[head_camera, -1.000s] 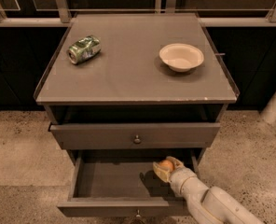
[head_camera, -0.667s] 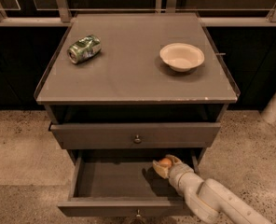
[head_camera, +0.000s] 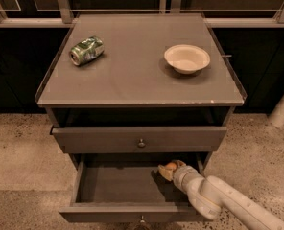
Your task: Place orange into middle drawer
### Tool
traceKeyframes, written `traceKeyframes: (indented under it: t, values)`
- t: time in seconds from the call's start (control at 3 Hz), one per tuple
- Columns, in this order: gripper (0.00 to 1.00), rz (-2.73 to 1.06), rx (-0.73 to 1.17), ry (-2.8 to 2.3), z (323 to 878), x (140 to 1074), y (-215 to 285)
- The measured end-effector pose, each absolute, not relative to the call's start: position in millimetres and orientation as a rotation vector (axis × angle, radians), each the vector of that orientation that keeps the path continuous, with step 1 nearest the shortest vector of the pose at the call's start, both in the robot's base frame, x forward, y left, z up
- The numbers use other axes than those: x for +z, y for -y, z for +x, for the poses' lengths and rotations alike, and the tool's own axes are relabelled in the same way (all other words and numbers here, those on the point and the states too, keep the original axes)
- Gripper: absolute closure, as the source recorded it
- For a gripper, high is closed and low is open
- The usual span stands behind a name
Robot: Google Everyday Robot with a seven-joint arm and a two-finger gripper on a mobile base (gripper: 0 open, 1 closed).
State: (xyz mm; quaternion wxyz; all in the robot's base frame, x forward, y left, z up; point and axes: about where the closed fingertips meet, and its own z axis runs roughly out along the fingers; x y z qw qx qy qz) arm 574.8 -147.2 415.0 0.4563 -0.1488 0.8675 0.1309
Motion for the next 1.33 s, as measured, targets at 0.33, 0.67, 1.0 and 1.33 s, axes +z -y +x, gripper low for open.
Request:
traceKeyframes:
  t: [0.33, 0.67, 1.0, 1.33]
  values:
    - [1.00, -0.358, 0.331, -2.183, 578.2, 405.0, 147.9]
    - [0.80, -0.358, 0.333, -2.186, 577.9, 403.9, 147.5]
    - [0.59, -0.358, 0.333, -2.186, 577.9, 403.9, 147.5]
    - [0.34, -0.358, 0.333, -2.186, 577.9, 403.9, 147.4]
